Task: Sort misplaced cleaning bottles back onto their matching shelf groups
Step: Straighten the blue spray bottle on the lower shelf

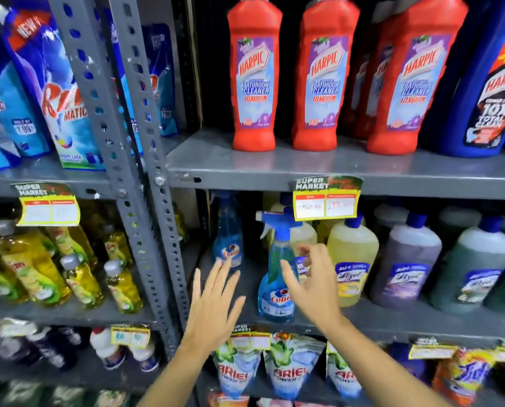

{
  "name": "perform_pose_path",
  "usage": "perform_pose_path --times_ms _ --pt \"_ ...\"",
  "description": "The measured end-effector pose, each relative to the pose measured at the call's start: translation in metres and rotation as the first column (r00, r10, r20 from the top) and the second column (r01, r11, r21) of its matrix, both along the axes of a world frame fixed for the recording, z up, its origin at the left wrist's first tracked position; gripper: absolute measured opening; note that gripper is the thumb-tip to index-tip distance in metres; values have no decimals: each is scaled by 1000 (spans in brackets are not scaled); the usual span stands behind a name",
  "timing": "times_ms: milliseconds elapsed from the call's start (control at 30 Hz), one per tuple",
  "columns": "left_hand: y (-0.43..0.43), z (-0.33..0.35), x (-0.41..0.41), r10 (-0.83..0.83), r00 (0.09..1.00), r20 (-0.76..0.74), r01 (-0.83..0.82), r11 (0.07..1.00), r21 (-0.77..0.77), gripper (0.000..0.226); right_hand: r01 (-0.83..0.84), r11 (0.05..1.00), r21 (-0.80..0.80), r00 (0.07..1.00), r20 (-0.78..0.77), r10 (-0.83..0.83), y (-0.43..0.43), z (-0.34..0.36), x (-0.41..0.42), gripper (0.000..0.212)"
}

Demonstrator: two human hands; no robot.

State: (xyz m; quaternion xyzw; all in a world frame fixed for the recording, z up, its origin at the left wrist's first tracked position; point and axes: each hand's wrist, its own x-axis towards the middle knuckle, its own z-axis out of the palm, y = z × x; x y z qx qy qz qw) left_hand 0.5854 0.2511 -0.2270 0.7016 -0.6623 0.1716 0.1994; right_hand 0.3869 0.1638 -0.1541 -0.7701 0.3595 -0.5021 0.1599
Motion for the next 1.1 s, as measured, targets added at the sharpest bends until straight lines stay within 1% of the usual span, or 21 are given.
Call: perform_pose_path --times_ms 33,100,167,233,300,400,600,700,933,1100 --pt "2 -19 0 13 1000 -14 -12 996 87 58 45 994 100 998 -38 -42 -5 -10 -1 46" --pt "6 -54 2 31 999 -24 -24 968 250 63 64 951 302 991 -131 -26 -9 -26 -1 66" --pt "11 -81 7 30 999 -16 -22 934 356 64 58 884 465 984 -176 28 -14 -40 0 71" --pt "15 -97 13 9 1000 -1 -8 922 388 63 80 840 536 977 -210 41 -20 -52 1 73" --pt "15 -105 15 -13 1000 1 12 927 374 64 71 822 566 975 -214 63 -24 -61 3 71" --pt "13 -107 17 -10 1000 -21 17 937 348 64 49 800 598 987 -154 55 -20 -65 7 67" --pt "13 -112 16 -10 999 -47 25 941 339 63 60 831 553 978 -199 62 -13 -67 22 66" --pt "13 -112 15 -21 998 -54 38 944 328 62 52 837 545 979 -195 67 -12 -68 34 64" --pt "14 -111 18 -66 992 -105 94 954 283 63 28 855 518 972 -212 96 -17 -69 72 53" --pt "15 -110 18 -44 998 -54 59 942 330 64 10 841 540 967 -219 129 -30 -66 98 55"
